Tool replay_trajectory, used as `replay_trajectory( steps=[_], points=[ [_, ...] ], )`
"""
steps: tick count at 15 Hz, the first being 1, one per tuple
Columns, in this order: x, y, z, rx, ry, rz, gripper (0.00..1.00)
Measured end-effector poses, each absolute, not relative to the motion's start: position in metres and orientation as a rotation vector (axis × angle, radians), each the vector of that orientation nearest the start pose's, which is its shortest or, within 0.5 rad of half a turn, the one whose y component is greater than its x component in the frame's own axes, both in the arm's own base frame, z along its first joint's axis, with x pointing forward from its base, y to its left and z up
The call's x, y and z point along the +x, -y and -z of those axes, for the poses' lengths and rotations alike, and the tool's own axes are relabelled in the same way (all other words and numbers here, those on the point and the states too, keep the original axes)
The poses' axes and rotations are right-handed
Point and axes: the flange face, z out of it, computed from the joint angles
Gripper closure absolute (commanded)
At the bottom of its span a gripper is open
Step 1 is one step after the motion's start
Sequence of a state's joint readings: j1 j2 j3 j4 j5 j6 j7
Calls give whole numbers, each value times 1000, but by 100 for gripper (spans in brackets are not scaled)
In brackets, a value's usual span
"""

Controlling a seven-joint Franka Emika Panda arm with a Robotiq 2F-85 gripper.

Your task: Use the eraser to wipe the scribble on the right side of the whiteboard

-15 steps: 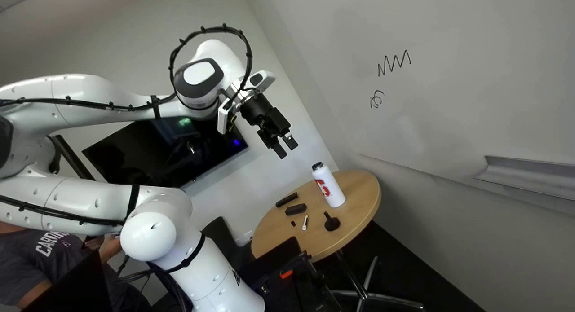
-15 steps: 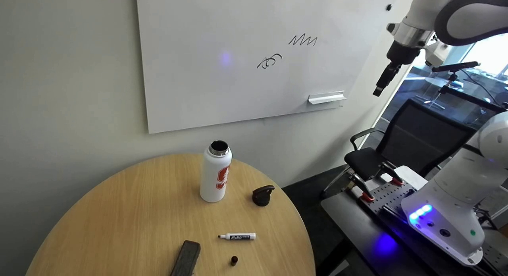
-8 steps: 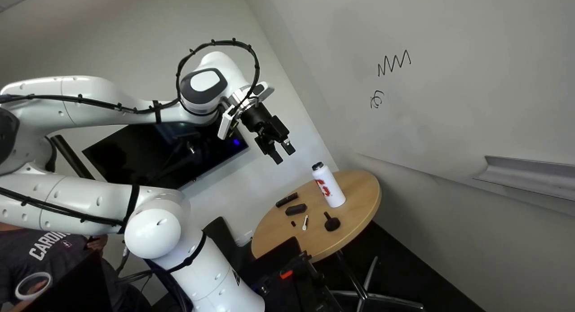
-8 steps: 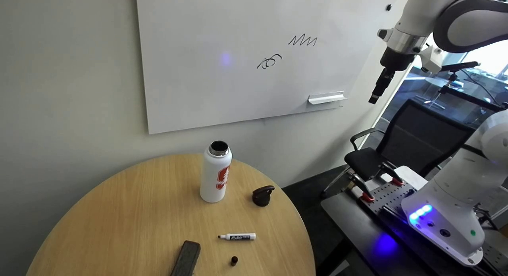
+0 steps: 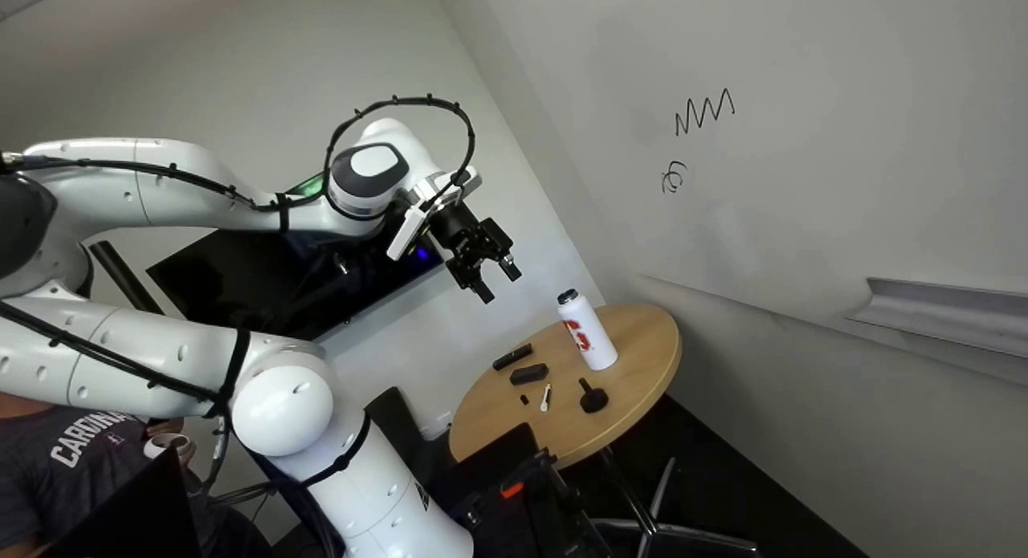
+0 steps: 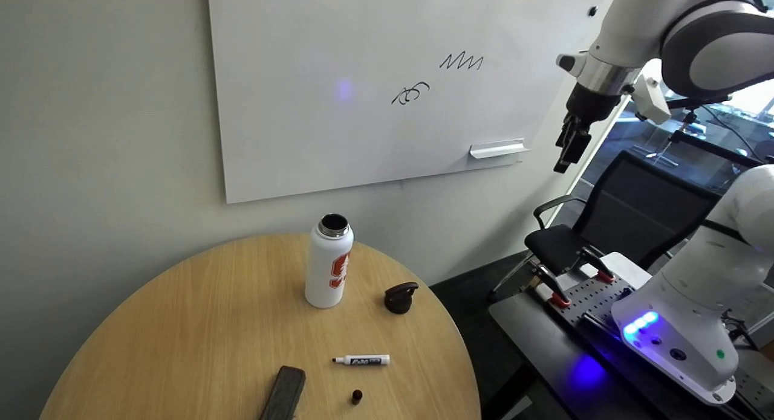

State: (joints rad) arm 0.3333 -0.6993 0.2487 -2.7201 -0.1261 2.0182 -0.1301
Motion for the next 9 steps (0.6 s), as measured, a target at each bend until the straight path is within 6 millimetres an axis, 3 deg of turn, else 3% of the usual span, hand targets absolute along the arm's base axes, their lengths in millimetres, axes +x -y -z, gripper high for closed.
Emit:
replay_trajectory(
  steps=[6, 8, 9],
  points=[
    [224, -310, -380, -2884, 1793, 164, 0],
    [213, -347, -374, -2753, 1927, 213, 0],
    [212, -354, -371, -2734, 1941, 203, 0]
  ],
)
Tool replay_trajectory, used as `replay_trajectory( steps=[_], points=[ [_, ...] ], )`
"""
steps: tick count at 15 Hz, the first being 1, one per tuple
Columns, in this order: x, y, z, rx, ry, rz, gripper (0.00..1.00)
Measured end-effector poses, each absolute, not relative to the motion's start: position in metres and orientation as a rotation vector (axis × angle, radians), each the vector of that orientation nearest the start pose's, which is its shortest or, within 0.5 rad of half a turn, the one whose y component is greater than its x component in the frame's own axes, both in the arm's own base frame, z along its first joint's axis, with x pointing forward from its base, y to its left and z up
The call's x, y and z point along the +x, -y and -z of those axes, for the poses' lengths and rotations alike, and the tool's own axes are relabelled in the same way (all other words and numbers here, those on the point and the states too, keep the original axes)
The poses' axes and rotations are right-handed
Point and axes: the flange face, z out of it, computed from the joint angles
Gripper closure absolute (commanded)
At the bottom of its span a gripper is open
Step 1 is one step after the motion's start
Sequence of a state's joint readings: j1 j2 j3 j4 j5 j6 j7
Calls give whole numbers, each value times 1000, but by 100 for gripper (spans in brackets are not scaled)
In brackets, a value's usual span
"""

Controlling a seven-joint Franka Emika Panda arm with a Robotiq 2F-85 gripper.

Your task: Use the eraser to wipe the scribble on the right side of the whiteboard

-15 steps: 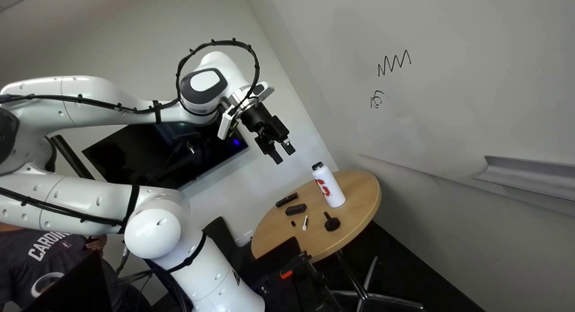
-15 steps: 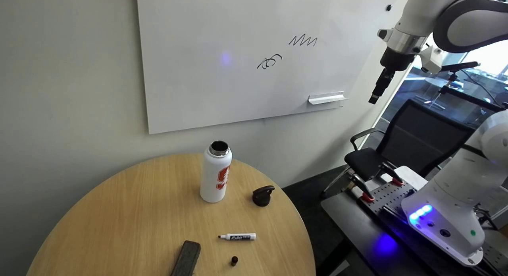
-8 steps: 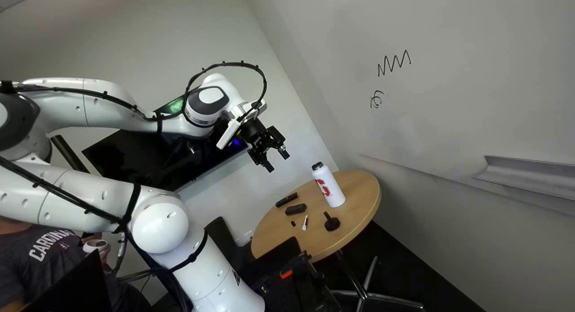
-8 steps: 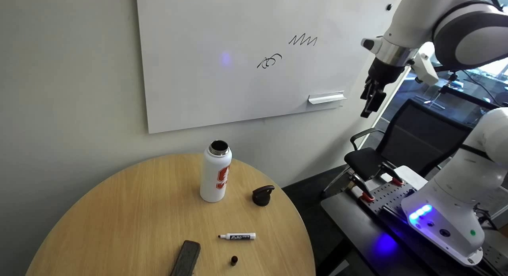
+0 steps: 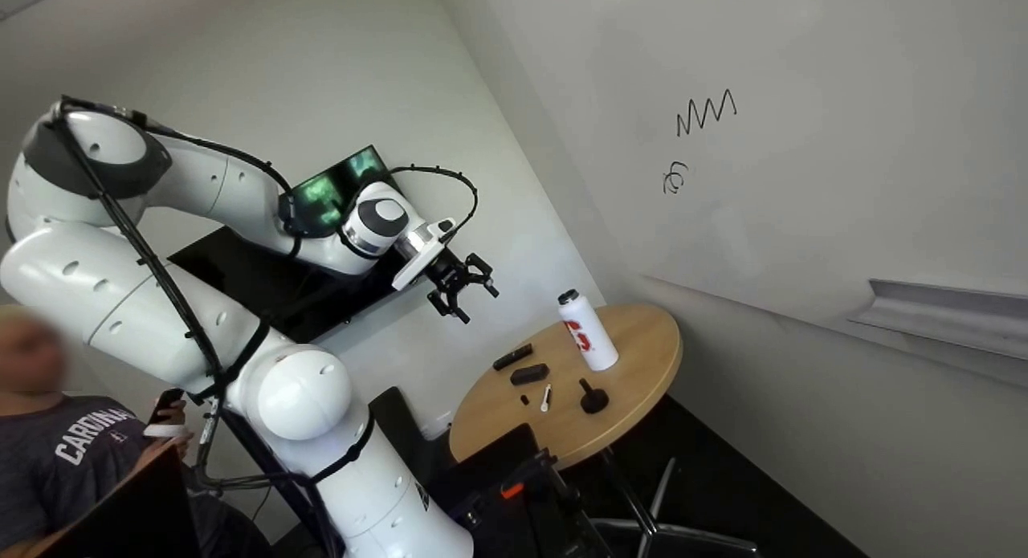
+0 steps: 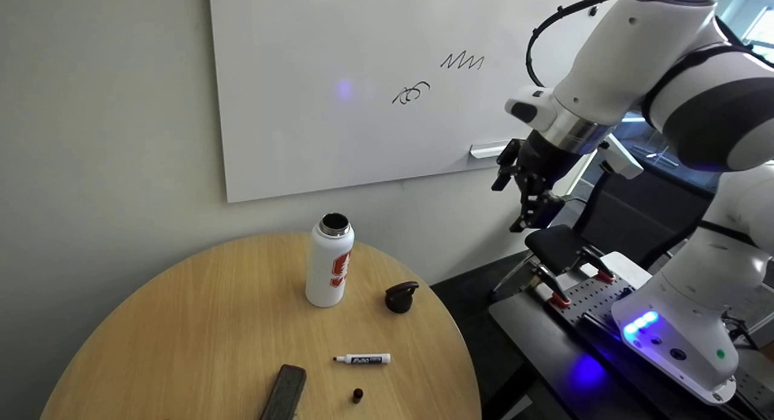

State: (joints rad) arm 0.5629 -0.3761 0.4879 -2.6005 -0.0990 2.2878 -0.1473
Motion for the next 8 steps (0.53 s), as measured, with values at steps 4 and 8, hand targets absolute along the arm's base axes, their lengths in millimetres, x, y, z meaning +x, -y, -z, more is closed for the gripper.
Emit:
replay_trajectory(
  steps=[4, 8],
  points=[
    [215, -350, -370, -2745, 1925, 196, 0],
    [214, -352, -370, -2717, 1961, 195, 0]
  ],
)
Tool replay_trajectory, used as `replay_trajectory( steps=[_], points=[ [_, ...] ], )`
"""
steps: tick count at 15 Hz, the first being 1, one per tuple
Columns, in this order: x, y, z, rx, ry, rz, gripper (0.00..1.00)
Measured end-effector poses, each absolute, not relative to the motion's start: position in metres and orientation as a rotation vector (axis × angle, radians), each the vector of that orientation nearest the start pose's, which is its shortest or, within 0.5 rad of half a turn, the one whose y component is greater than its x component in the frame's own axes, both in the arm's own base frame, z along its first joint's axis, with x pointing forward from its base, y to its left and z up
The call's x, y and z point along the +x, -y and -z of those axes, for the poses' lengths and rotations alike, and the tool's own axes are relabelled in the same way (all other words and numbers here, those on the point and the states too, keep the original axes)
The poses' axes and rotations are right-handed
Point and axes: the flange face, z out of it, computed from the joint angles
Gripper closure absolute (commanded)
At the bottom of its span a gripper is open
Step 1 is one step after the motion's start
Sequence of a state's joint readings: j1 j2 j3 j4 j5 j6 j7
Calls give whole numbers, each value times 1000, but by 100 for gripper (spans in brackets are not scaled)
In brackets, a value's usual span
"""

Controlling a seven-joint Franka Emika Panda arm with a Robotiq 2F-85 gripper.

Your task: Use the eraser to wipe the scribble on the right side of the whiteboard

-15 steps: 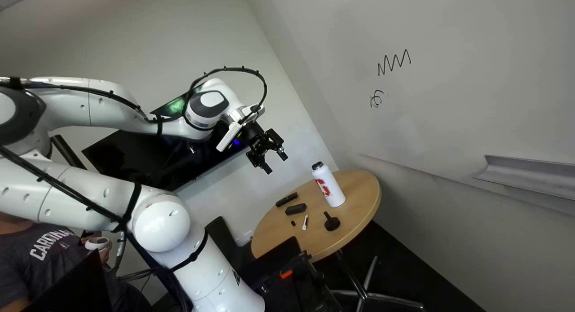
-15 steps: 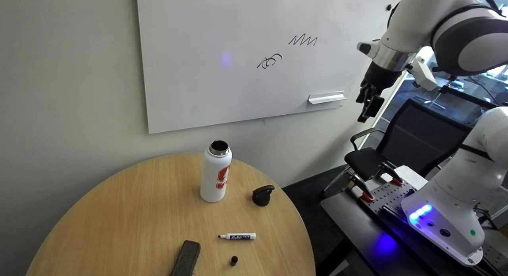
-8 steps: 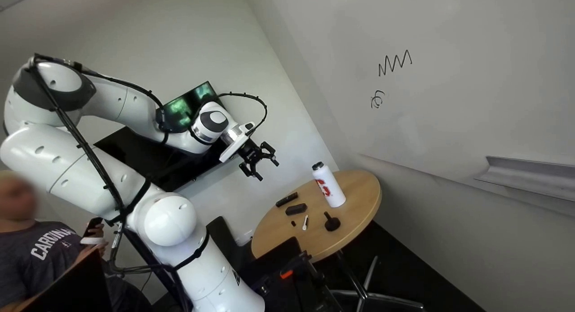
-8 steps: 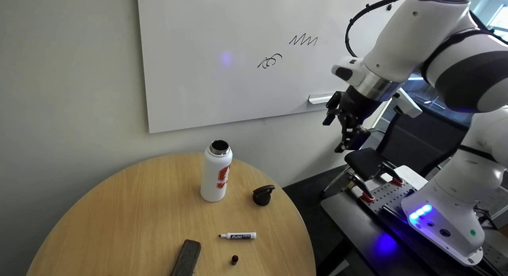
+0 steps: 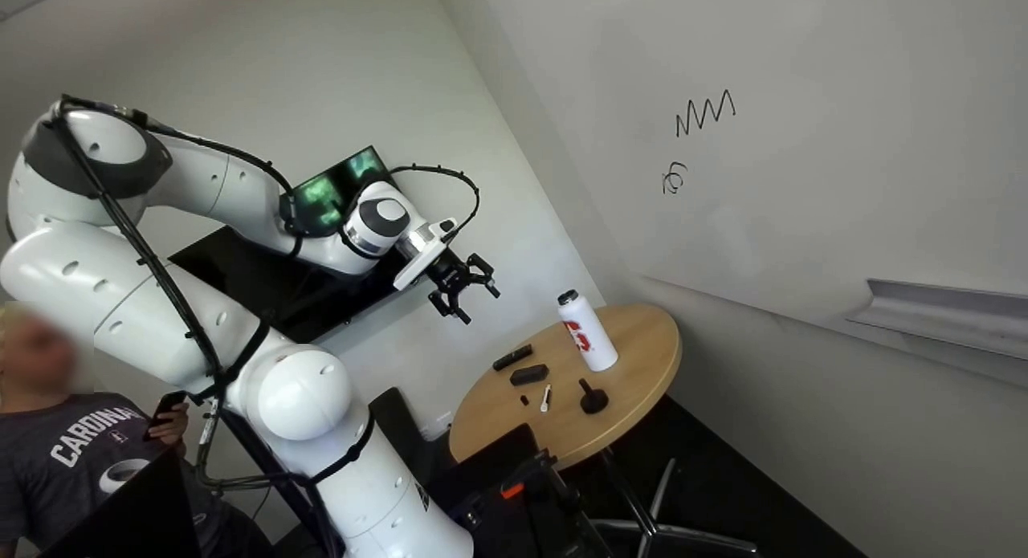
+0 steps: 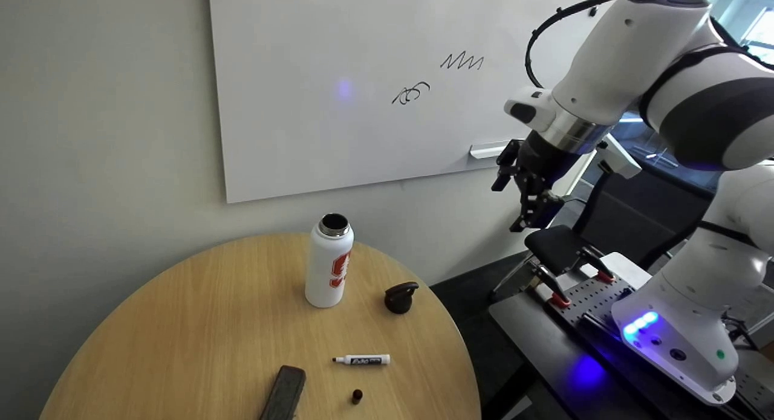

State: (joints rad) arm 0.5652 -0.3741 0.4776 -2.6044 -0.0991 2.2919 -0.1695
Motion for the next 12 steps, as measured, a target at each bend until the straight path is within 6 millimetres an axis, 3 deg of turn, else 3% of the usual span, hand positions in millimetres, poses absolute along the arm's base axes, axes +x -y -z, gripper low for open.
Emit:
replay_trajectory(
  steps=[3, 7, 12],
  points=[
    [205, -379, -364, -2529, 2155, 230, 0],
    [188, -442, -343, -2248, 2397, 300, 0],
    [199, -511, -299, -1881, 2628, 297, 0]
  ],
)
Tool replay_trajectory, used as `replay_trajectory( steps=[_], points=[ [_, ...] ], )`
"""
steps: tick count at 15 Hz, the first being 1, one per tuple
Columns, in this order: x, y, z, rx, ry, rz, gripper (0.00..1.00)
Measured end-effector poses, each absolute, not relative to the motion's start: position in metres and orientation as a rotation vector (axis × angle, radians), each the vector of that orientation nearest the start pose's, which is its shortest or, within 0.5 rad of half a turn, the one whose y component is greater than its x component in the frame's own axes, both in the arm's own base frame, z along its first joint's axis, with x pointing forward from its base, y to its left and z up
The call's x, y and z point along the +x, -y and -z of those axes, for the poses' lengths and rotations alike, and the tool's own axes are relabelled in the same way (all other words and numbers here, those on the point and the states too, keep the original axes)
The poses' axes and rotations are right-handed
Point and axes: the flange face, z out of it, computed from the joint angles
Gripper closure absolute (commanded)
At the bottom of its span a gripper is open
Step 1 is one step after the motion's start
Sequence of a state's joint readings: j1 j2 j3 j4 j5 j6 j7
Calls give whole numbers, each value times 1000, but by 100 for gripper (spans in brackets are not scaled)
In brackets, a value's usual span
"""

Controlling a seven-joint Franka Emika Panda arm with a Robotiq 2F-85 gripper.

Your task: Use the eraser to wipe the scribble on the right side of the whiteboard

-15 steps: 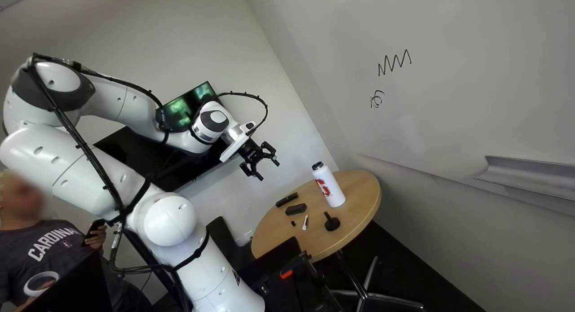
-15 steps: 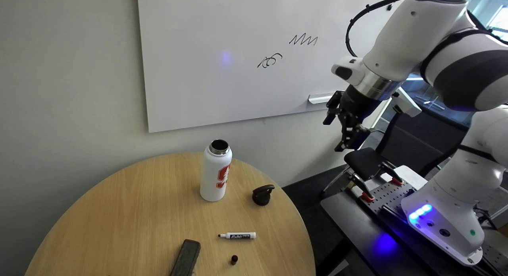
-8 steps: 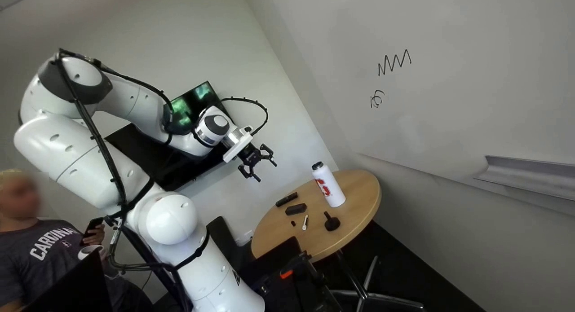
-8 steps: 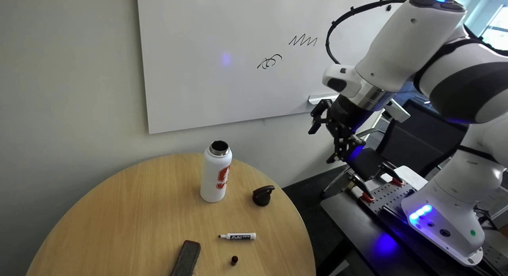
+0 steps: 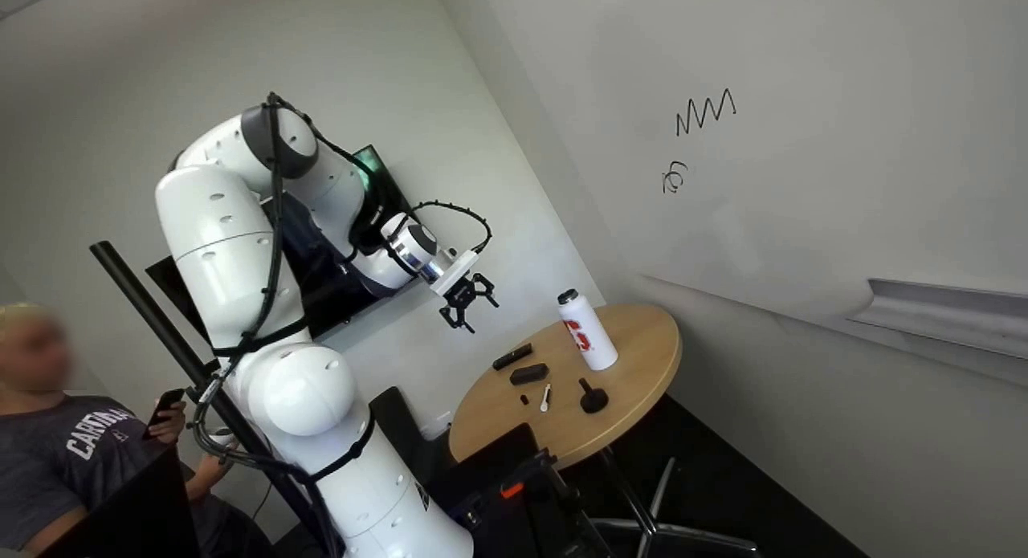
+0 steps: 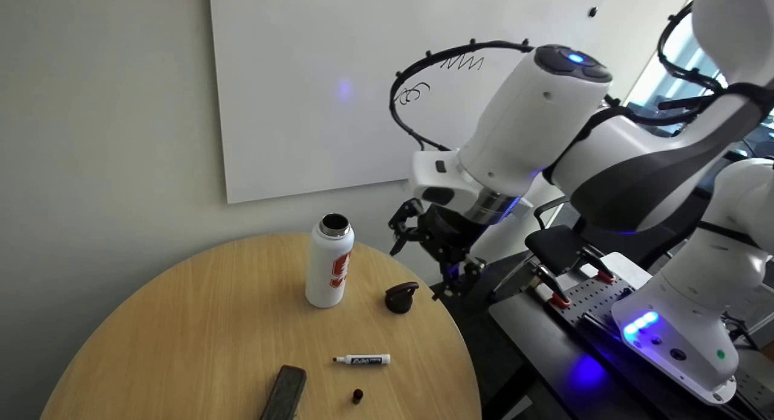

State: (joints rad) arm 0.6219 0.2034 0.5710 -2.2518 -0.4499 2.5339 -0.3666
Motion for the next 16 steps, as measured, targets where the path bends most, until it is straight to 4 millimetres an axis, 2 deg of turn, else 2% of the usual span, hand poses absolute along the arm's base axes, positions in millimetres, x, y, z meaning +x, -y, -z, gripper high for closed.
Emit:
replay_trajectory(
  steps=[4, 9, 11, 16],
  points=[
    [205, -567, -251, 1554, -2703, -213, 0],
    [193, -628, -193, 1232, -2997, -124, 0],
    [191, -632, -184, 1228, -3012, -109, 0],
    [193, -631, -185, 1230, -3006, -112, 0]
  ],
)
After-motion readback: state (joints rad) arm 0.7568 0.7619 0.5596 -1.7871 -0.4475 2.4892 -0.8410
